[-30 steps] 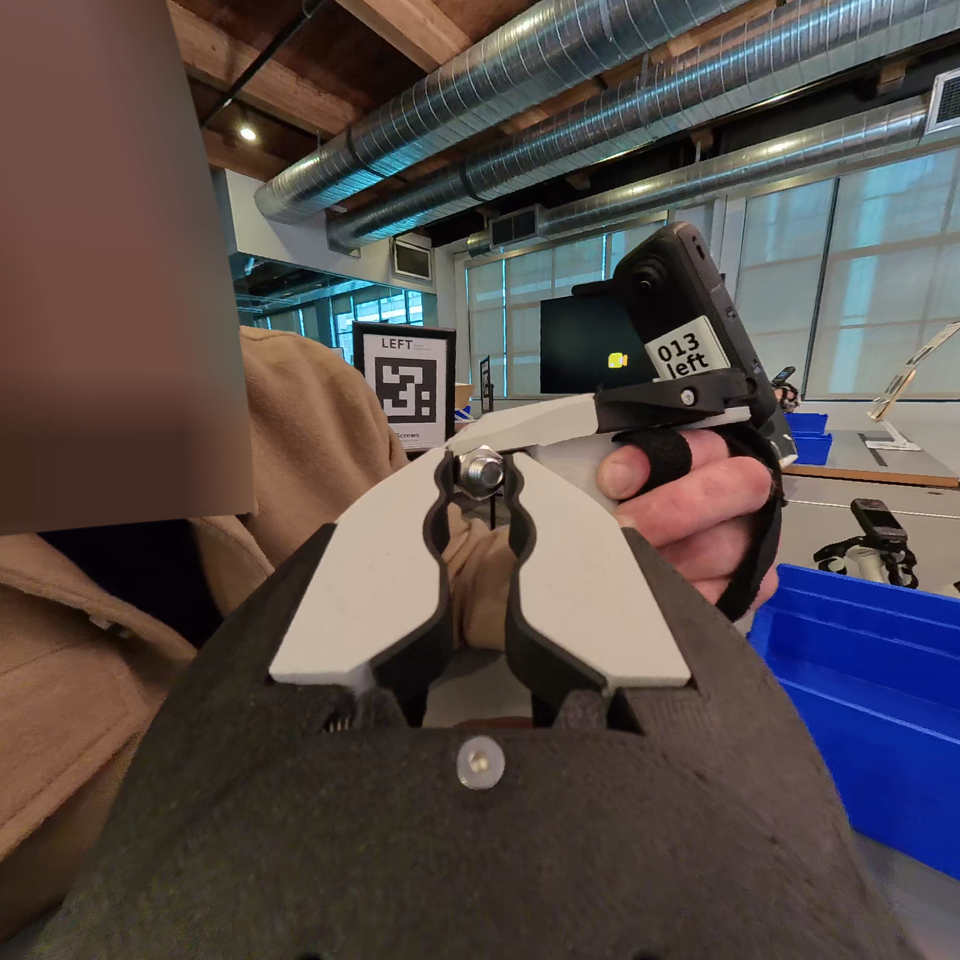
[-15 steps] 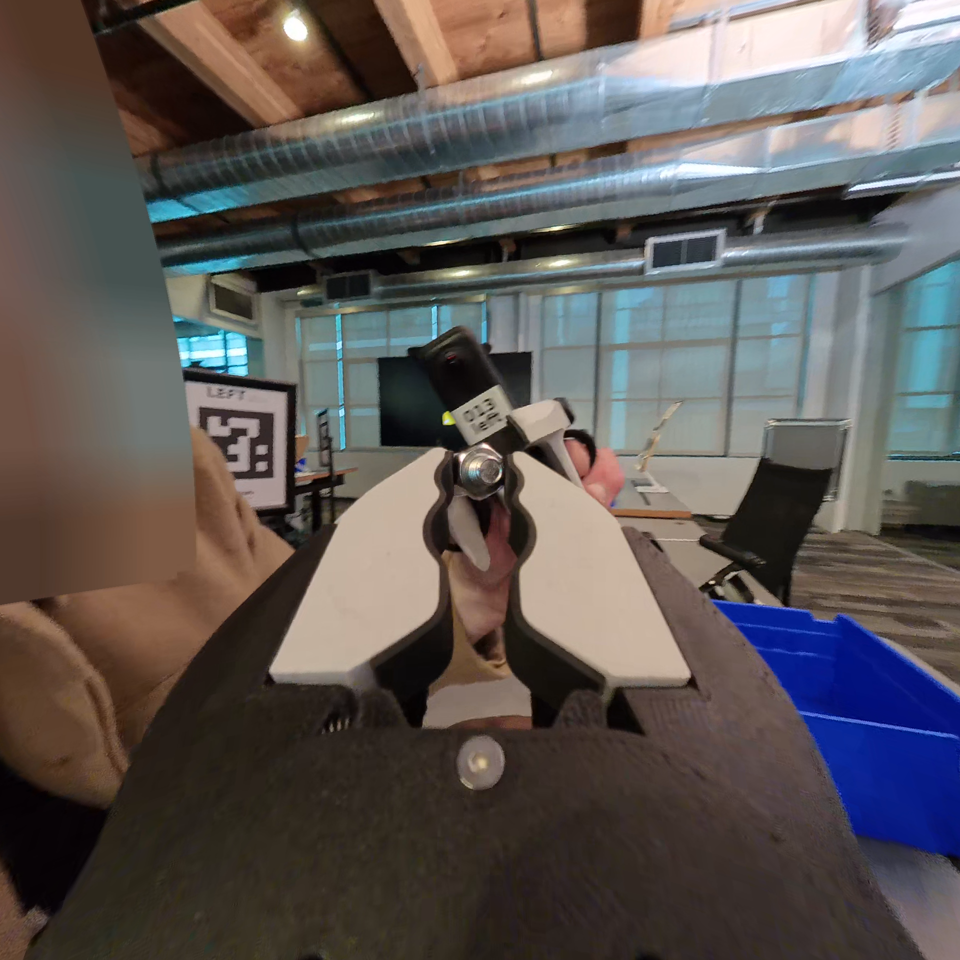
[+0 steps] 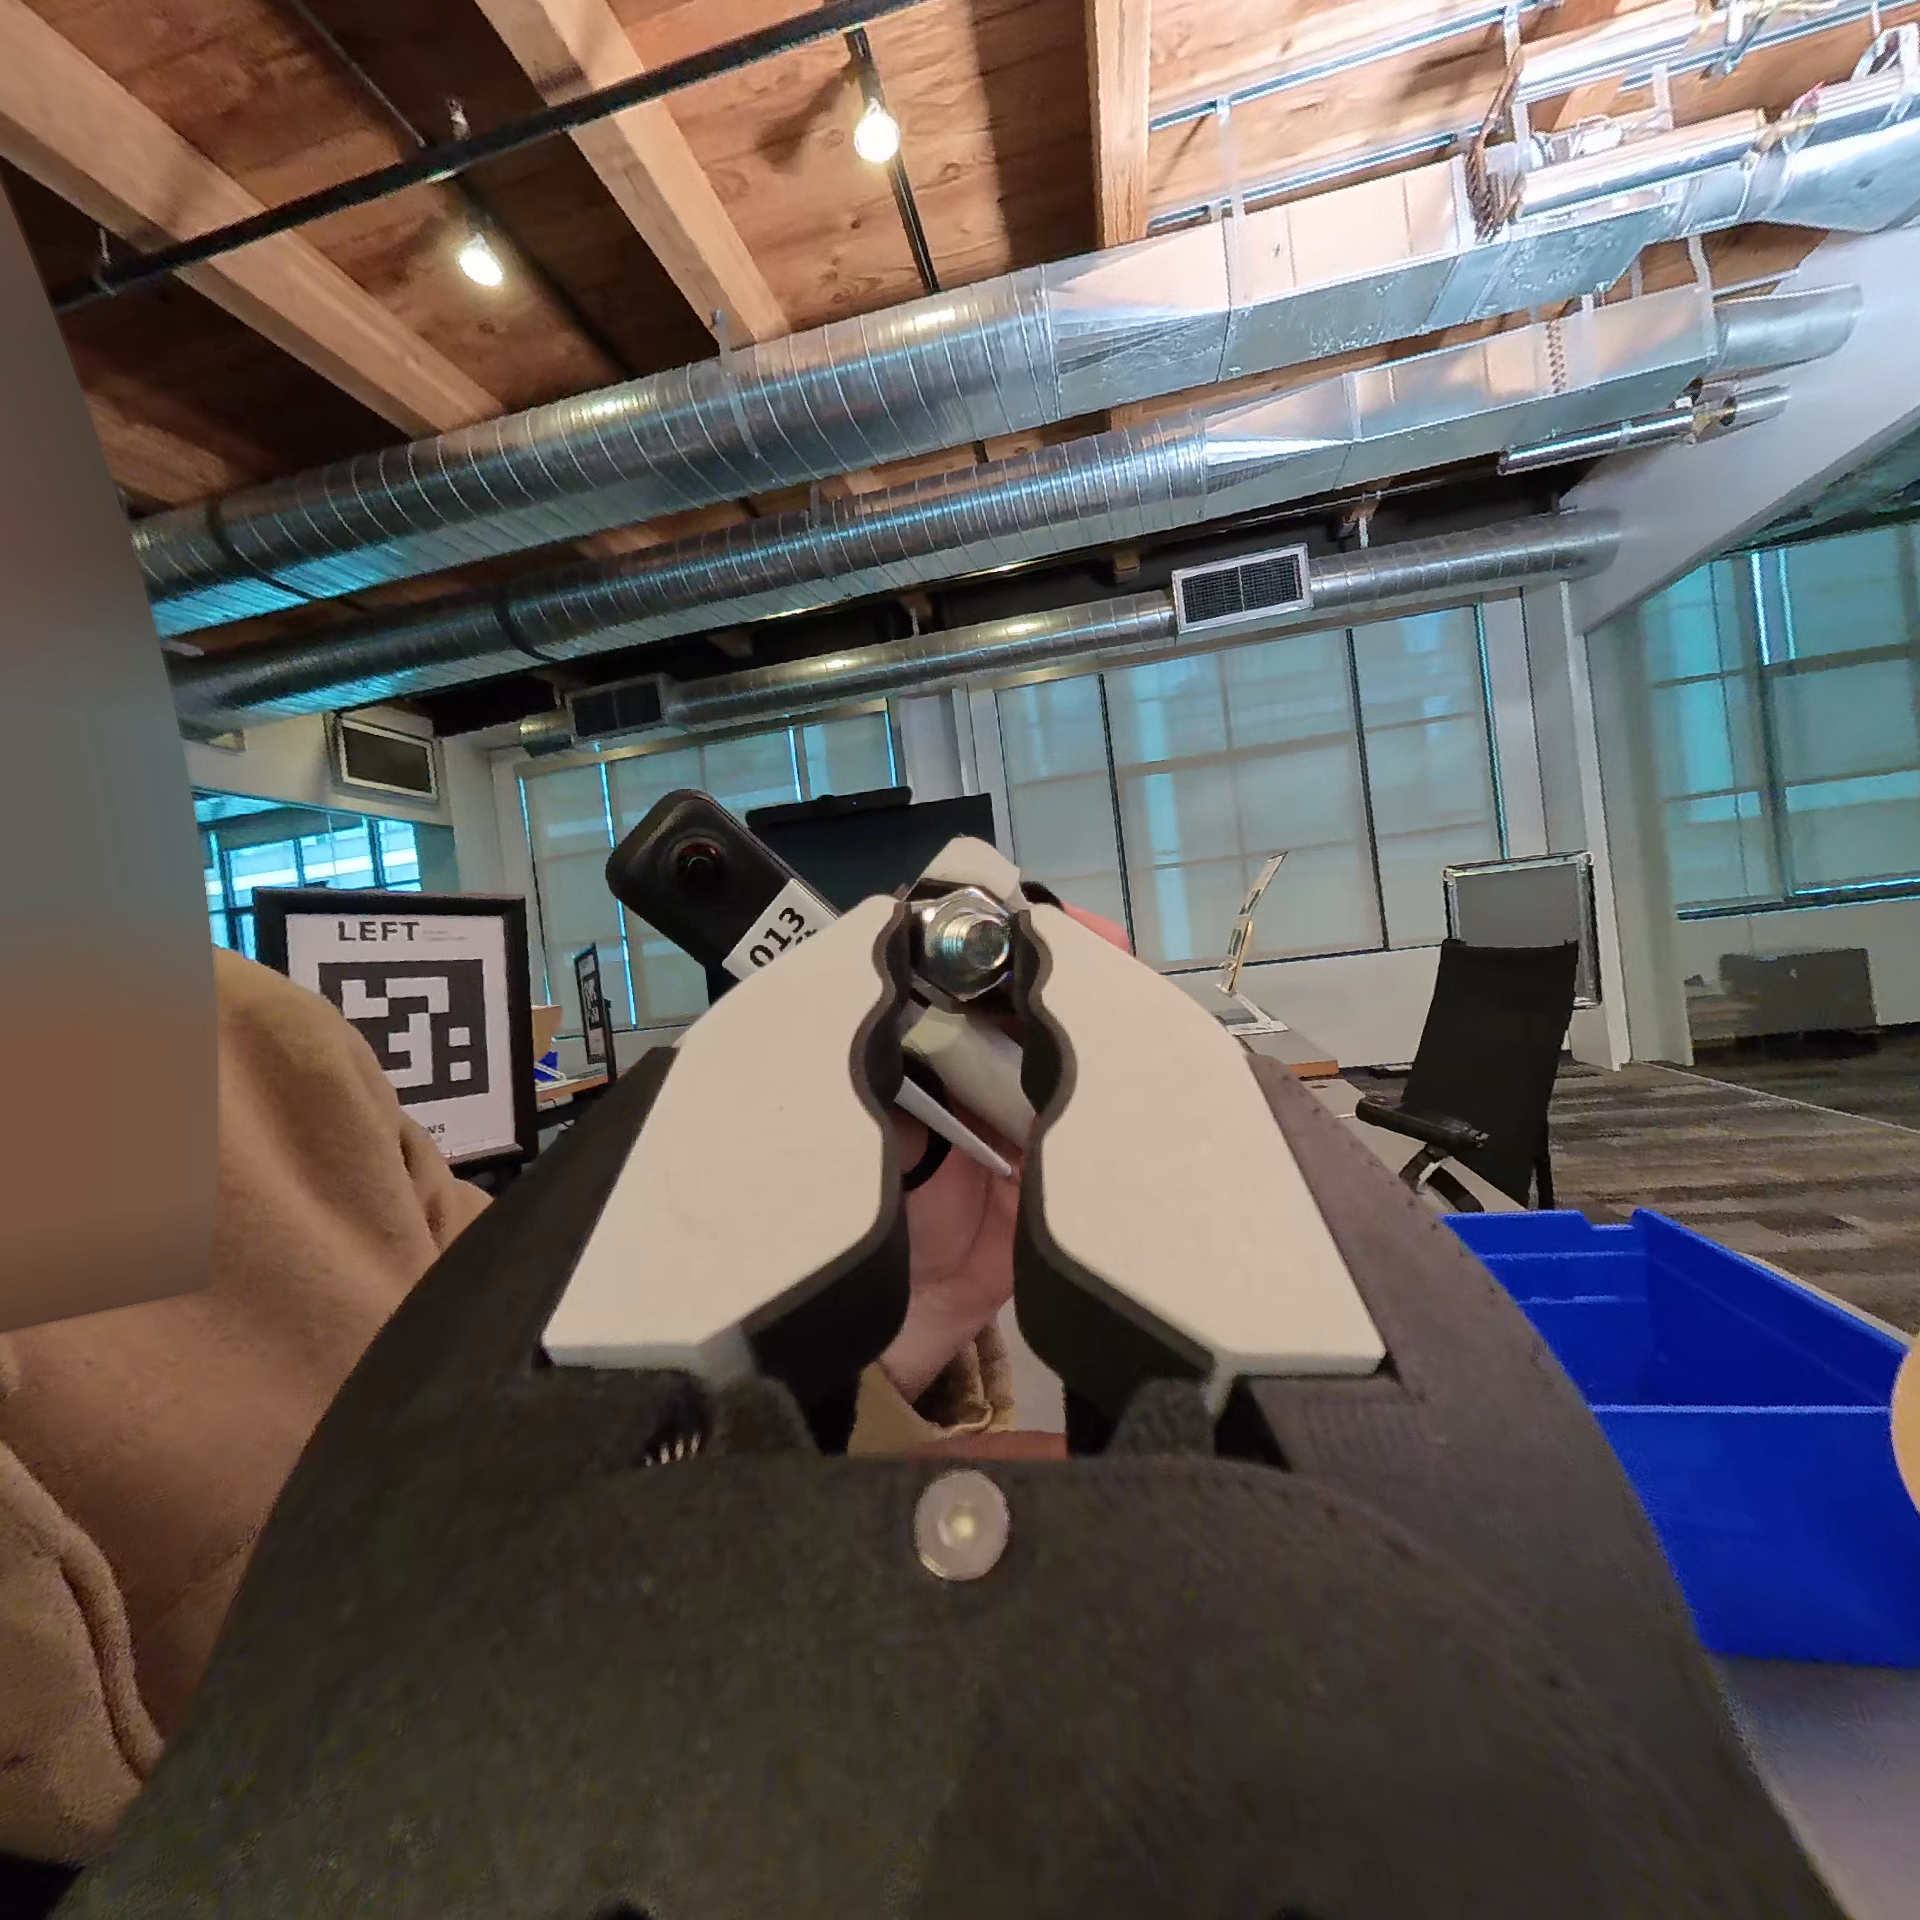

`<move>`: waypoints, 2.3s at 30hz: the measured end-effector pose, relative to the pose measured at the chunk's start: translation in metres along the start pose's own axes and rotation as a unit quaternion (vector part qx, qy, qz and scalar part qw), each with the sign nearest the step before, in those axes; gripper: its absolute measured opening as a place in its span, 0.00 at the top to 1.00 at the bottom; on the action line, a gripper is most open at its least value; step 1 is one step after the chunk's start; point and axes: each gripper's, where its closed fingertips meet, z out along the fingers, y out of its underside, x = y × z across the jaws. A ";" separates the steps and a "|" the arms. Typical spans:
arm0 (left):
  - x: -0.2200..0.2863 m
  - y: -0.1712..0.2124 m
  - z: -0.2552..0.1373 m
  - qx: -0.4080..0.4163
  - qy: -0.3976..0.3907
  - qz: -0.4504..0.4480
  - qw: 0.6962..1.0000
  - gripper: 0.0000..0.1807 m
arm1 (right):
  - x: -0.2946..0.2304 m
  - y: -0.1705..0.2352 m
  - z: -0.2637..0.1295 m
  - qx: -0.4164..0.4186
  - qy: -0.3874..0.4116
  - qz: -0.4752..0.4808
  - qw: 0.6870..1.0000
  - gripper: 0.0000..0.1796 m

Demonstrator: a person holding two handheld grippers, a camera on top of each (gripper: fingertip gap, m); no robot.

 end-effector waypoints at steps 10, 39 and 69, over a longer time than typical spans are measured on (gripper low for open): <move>0.002 -0.001 0.000 -0.007 0.005 0.007 1.000 0.90 | 0.002 0.002 0.000 -0.001 -0.010 0.029 1.000 0.90; 0.021 0.015 -0.010 0.003 0.144 -0.148 0.978 0.90 | -0.002 0.023 -0.012 -0.147 -0.035 -0.040 0.988 0.84; 0.010 0.042 -0.010 -0.031 0.122 -0.176 0.976 0.91 | -0.005 0.018 -0.014 -0.194 0.000 -0.145 0.970 0.81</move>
